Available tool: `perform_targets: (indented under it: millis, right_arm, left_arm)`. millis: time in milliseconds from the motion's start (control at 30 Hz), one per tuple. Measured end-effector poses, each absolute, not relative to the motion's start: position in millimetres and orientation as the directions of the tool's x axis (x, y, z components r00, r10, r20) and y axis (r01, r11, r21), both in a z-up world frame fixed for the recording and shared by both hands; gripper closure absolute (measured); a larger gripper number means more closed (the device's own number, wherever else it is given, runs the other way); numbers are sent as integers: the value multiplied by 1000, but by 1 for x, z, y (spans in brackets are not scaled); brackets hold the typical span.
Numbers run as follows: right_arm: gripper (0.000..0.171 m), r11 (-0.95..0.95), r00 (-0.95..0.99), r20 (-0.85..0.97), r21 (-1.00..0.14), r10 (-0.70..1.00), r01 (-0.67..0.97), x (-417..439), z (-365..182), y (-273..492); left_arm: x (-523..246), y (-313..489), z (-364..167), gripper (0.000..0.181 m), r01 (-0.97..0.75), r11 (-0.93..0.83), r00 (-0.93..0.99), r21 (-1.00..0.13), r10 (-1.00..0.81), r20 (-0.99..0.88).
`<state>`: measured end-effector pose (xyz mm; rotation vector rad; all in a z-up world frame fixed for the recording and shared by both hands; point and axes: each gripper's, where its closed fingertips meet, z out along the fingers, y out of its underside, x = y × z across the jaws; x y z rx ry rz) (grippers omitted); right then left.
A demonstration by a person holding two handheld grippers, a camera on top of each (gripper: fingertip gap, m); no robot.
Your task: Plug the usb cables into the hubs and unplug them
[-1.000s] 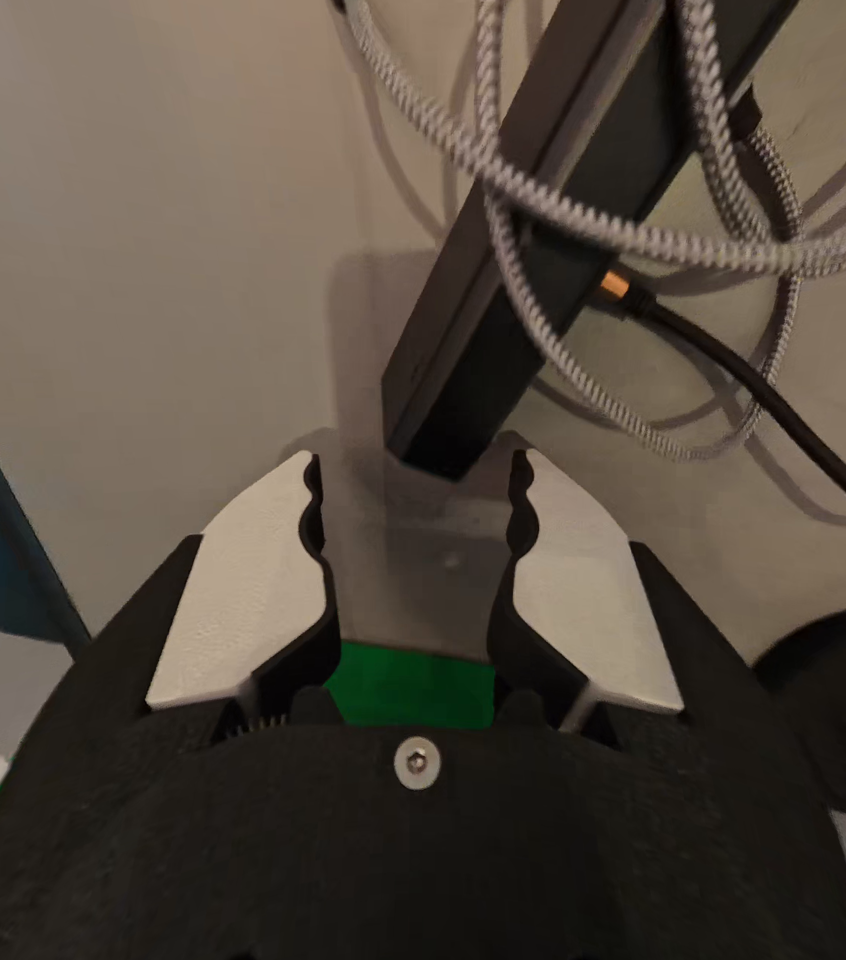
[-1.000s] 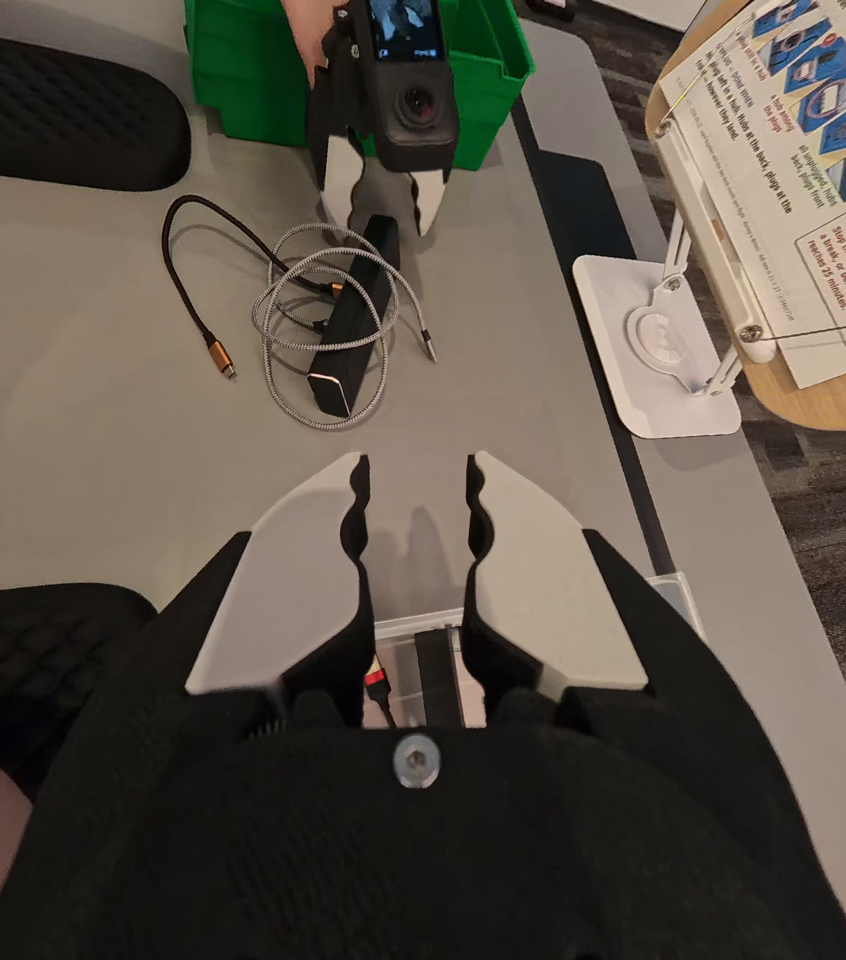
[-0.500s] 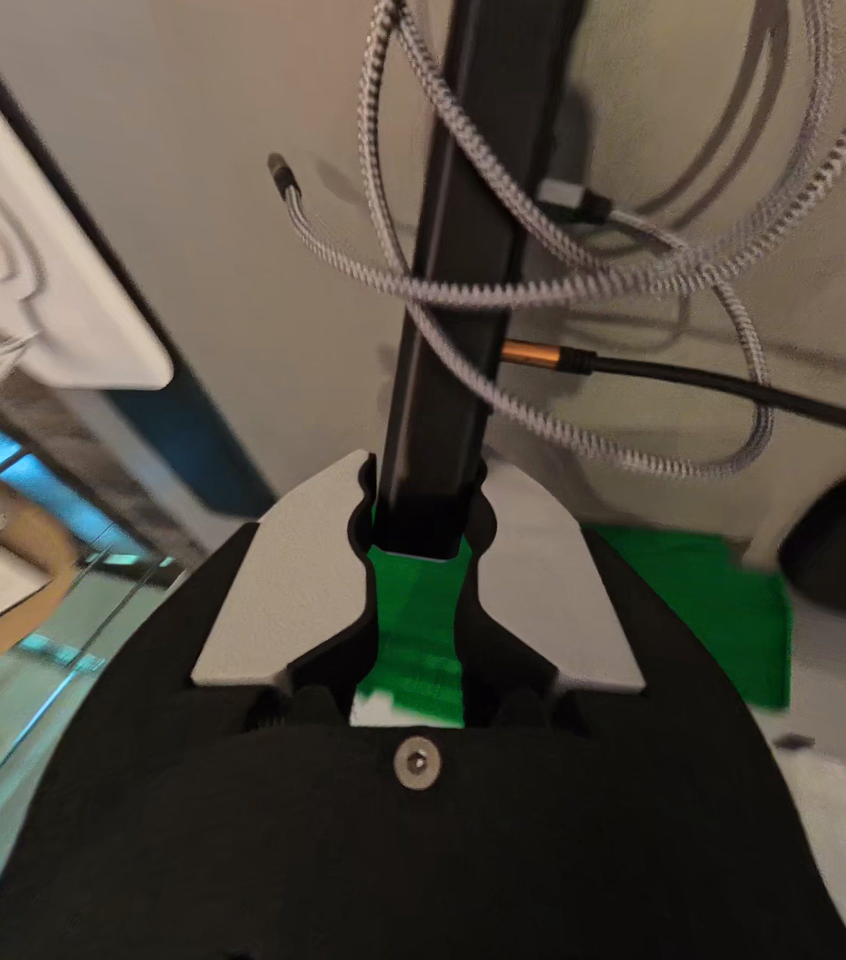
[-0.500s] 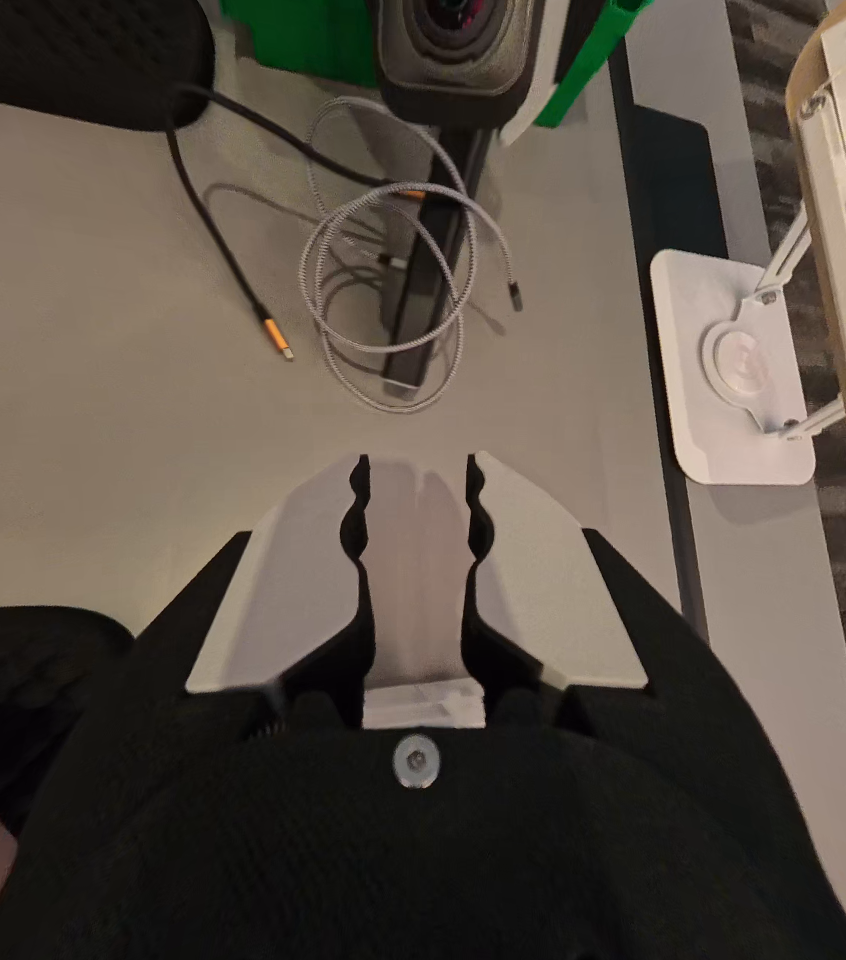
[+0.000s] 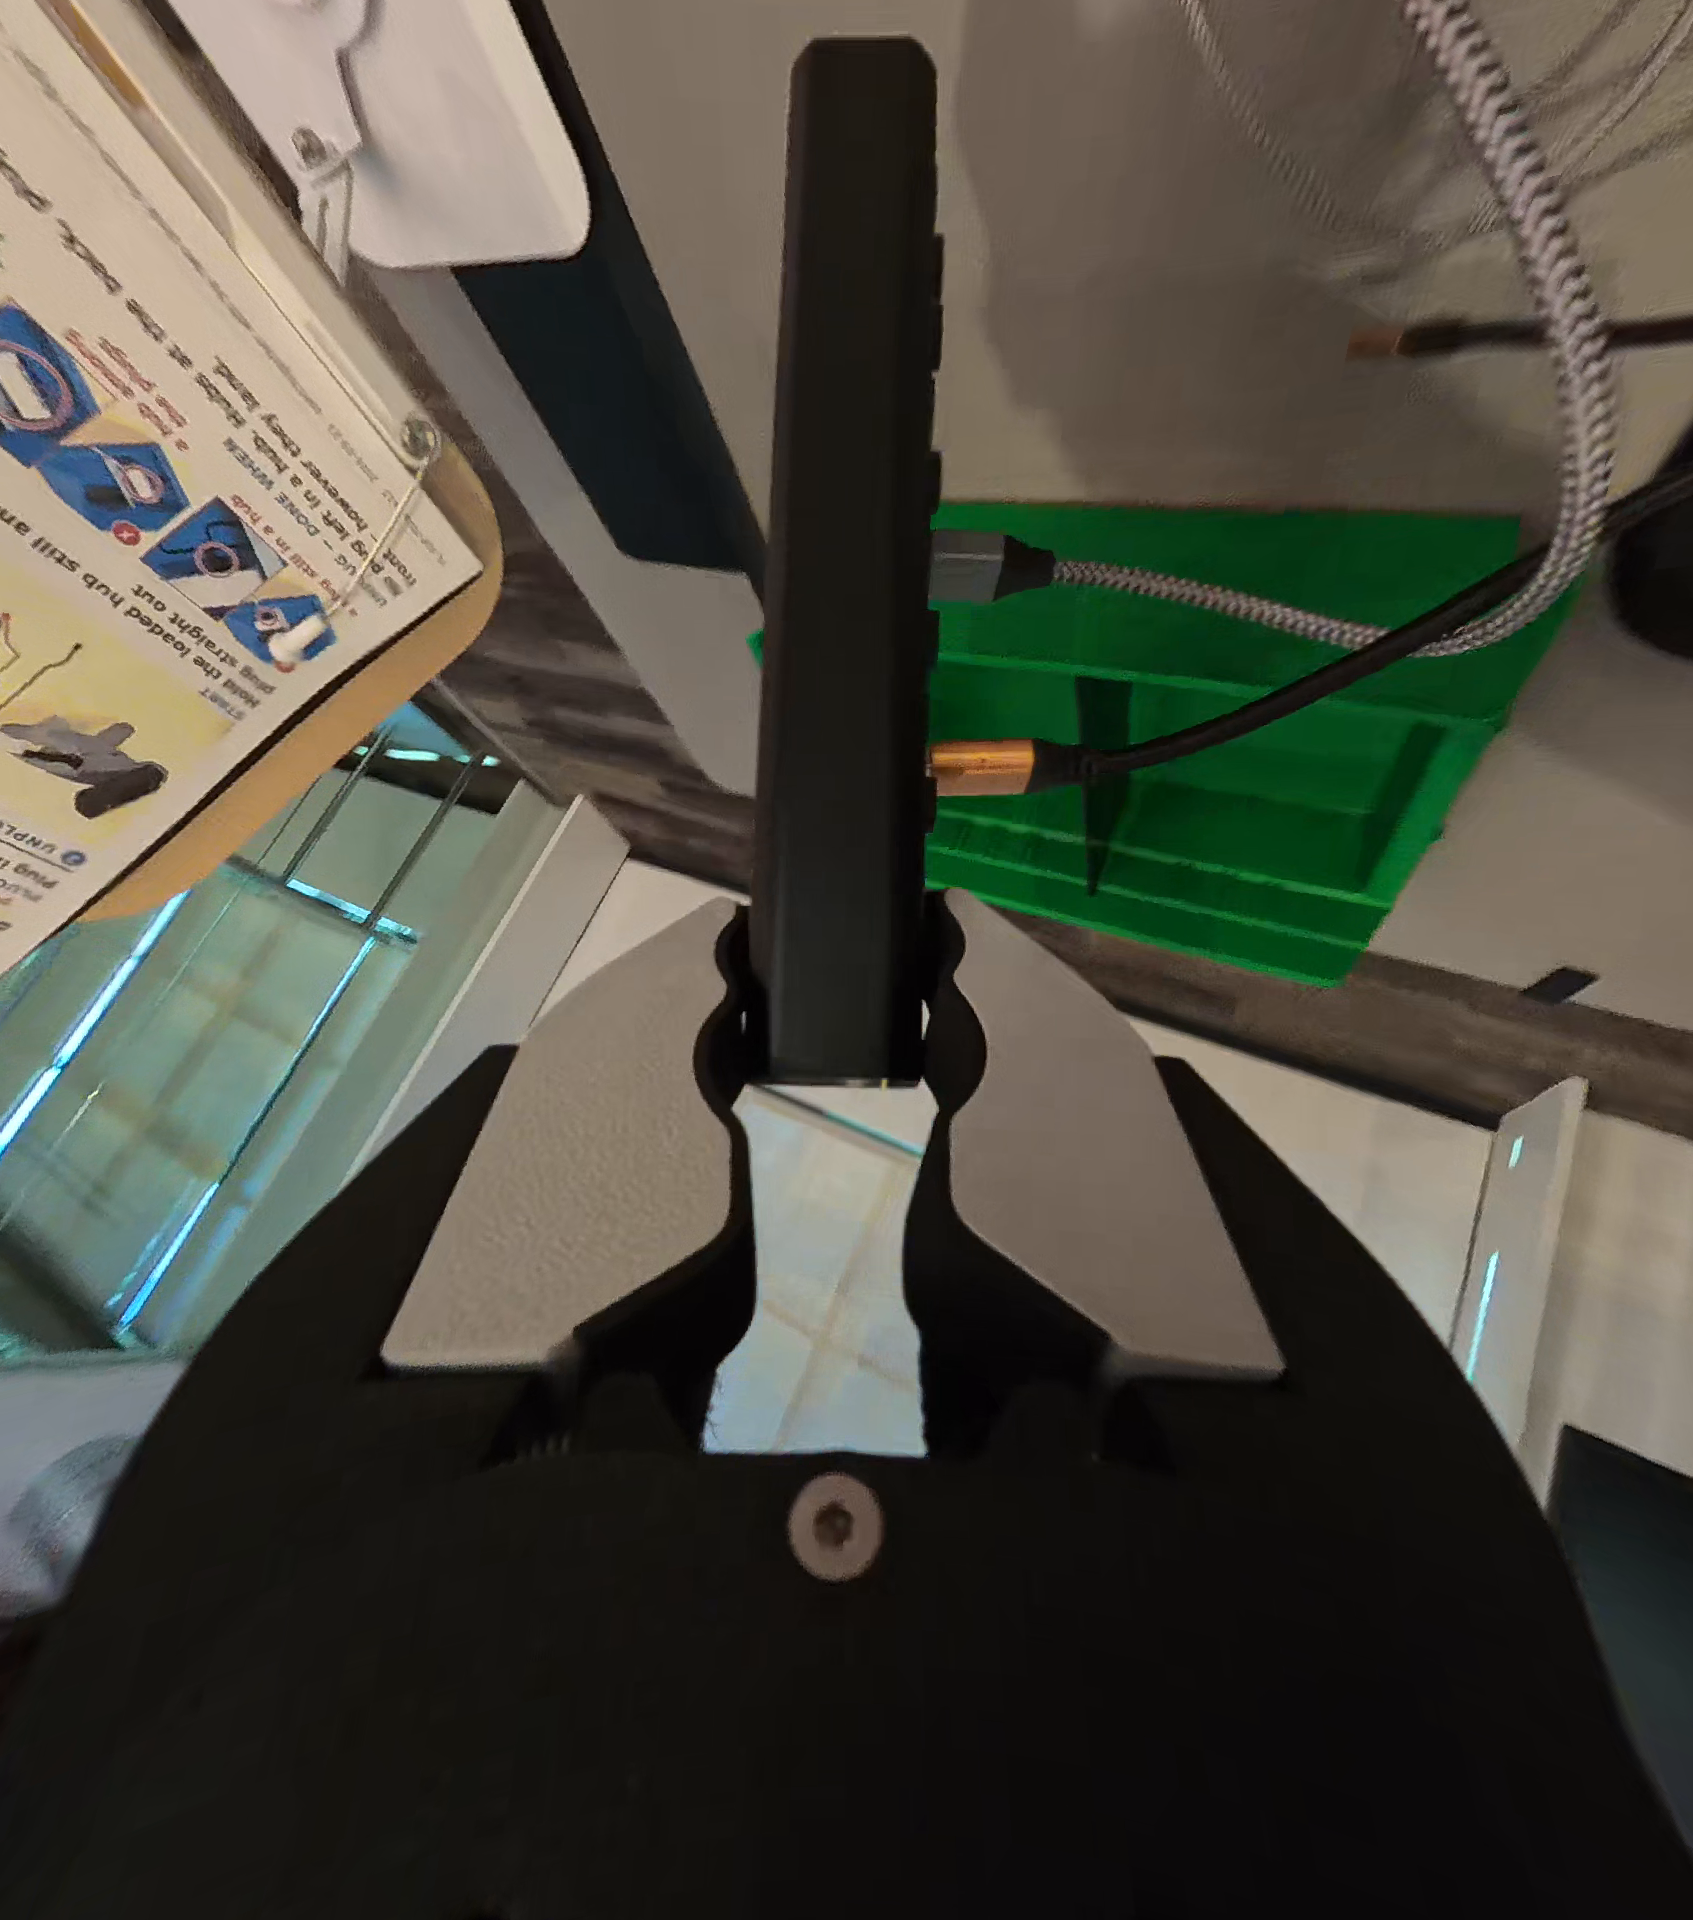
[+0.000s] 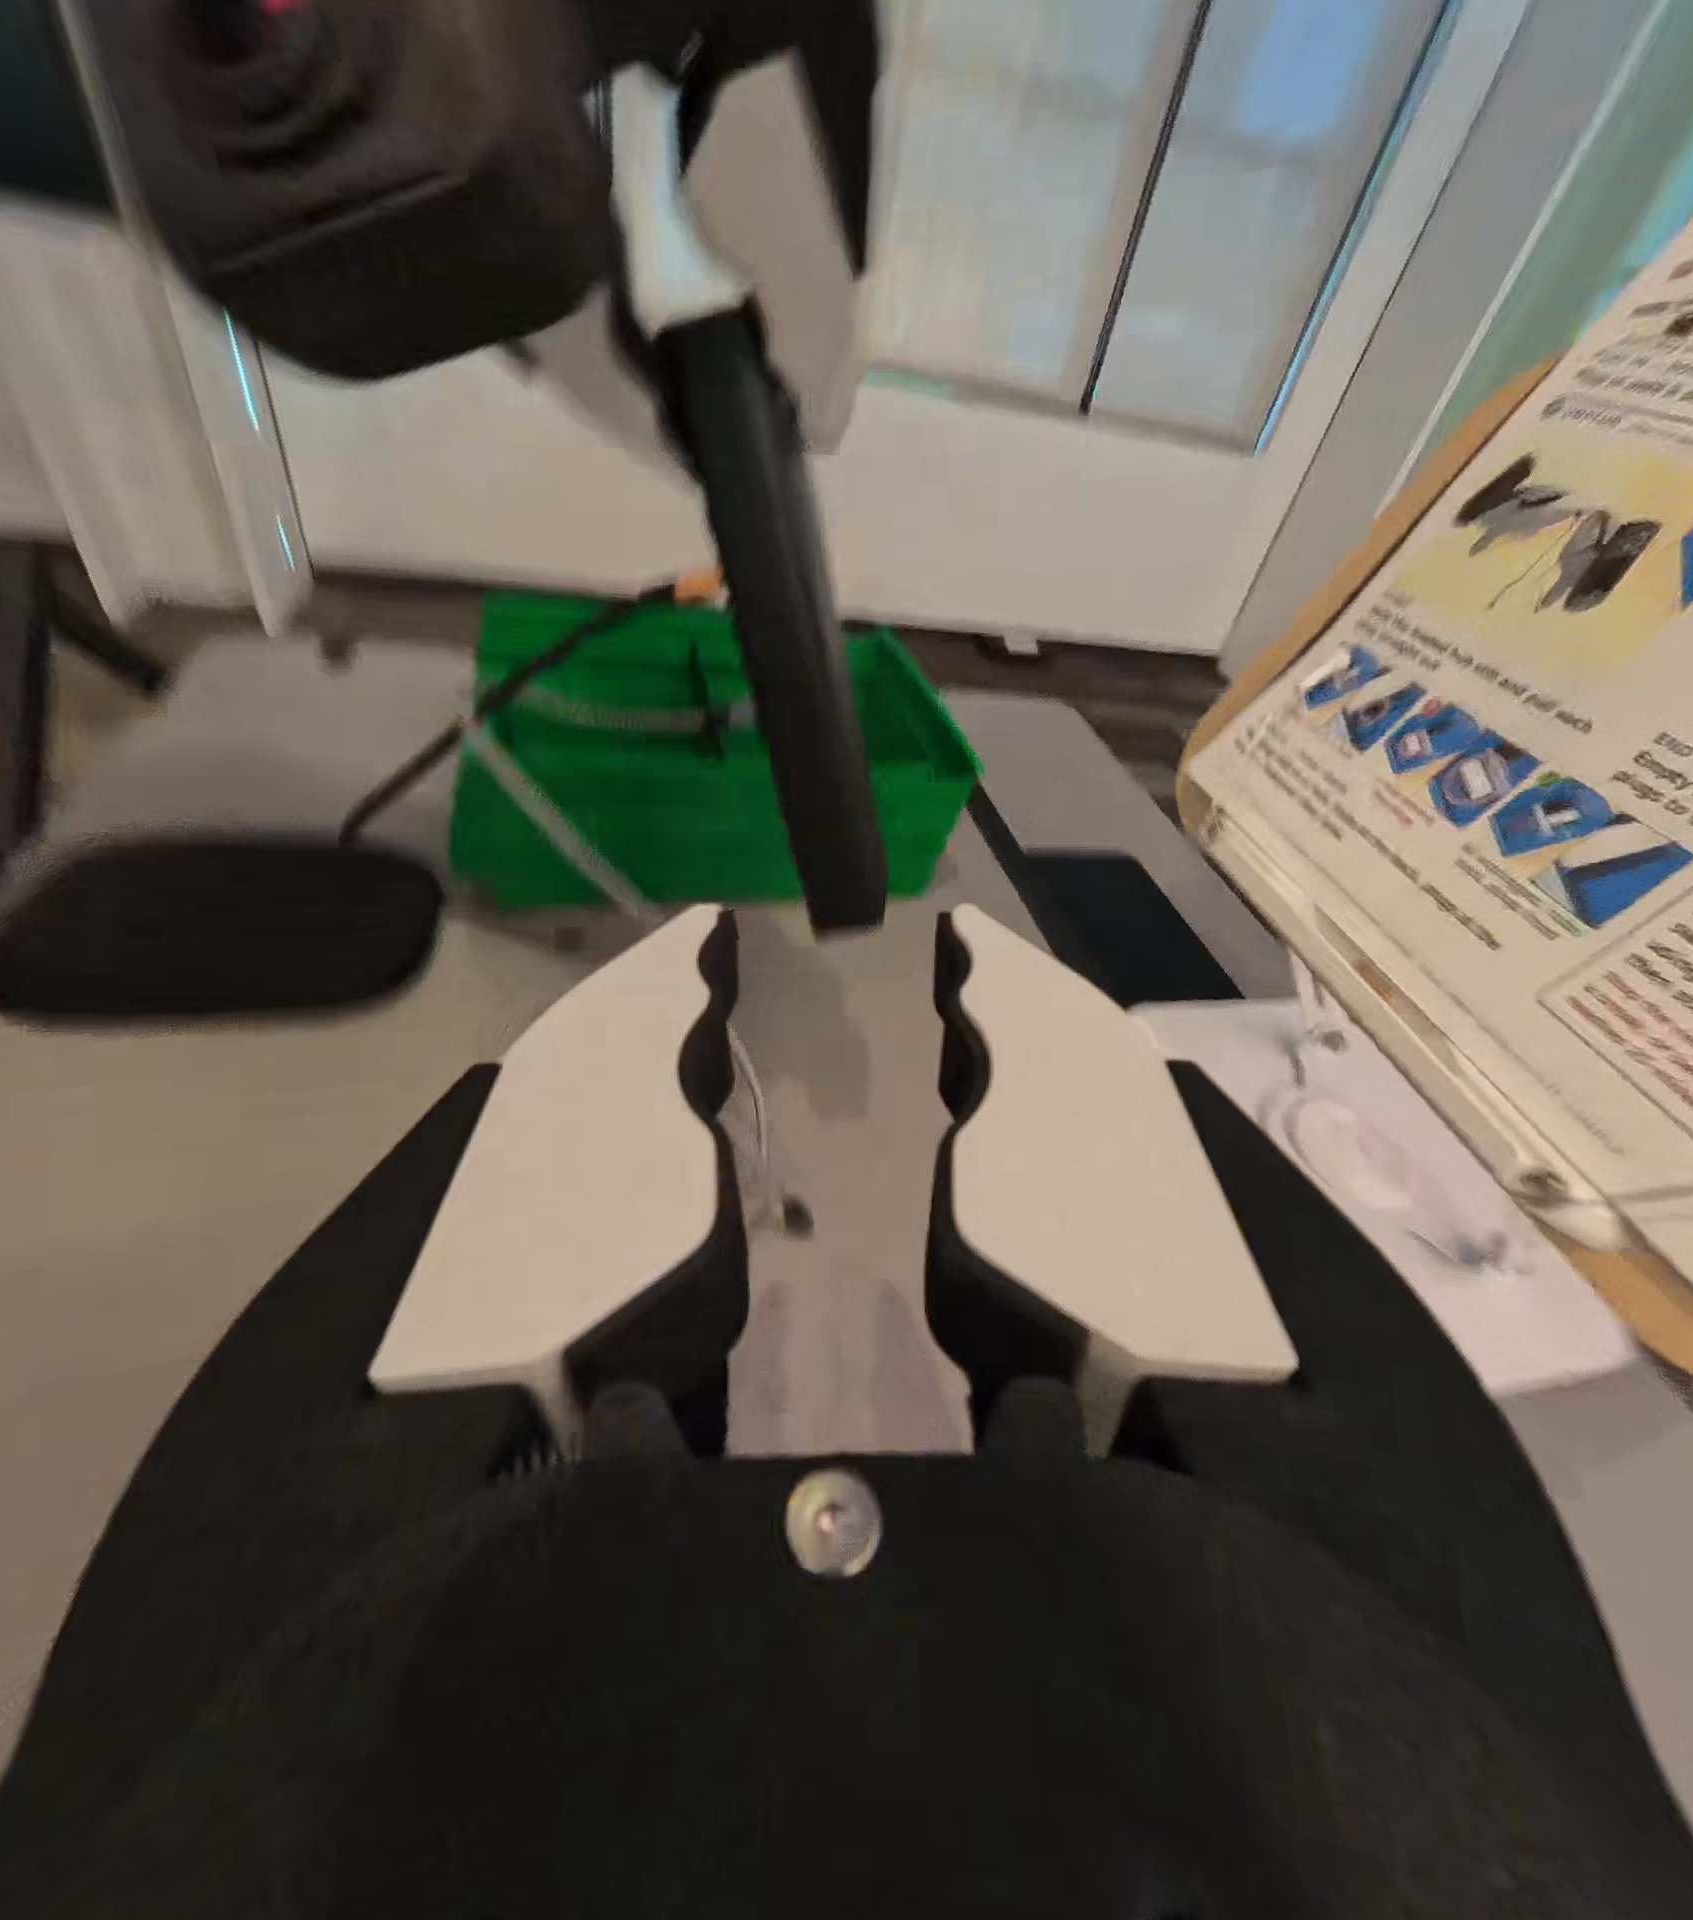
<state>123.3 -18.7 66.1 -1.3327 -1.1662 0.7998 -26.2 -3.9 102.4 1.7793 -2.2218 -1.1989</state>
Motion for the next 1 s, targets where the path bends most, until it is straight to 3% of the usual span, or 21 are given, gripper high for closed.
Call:
perform_targets:
  millis: [100,233,333,467,500,567,733,833,933,1000]
  right_arm:
    - [118,82,249,98,-994,963,73,106,82,-26]
    - [111,208,323,289,-942,901,263,91,83,-34]
    - [127,269,353,369,-915,860,300,89,92,-43]
    - [117,240,271,354,-895,895,376,85,71,-48]
    - [116,246,255,347,-902,903,355,82,70,-50]
    - [141,230,267,307,-931,914,283,80,77,-47]
    - [140,180,254,226,-965,940,190,73,85,-49]
    - [140,99,191,110,-993,975,68,66,94,-57]
    - [142,2,90,-1,-999,996,-37,61,105,-70]
    - [141,-42,40,-43,-999,998,-29,55,104,-78]
  left_arm:
    - [-5,-20,113,151,-847,51,-302,529,-865,-401]
    - [23,-35,128,151,-857,89,-326,507,-856,-402]
    - [38,-46,140,151,-851,123,-360,510,-844,-398]
    - [52,-60,154,151,-870,131,-342,475,-854,-392]
    - [55,-62,156,151,-879,134,-335,457,-856,-393]
    - [57,-69,158,151,-891,132,-309,434,-877,-368]
    - [58,-63,172,147,-931,111,-257,347,-876,-409]
    - [69,-59,191,116,-985,120,-163,125,-882,-443]
    - [82,-63,211,97,-958,124,-15,-259,-923,-384]
    - [75,-54,219,96,-872,84,108,-482,-928,-357]
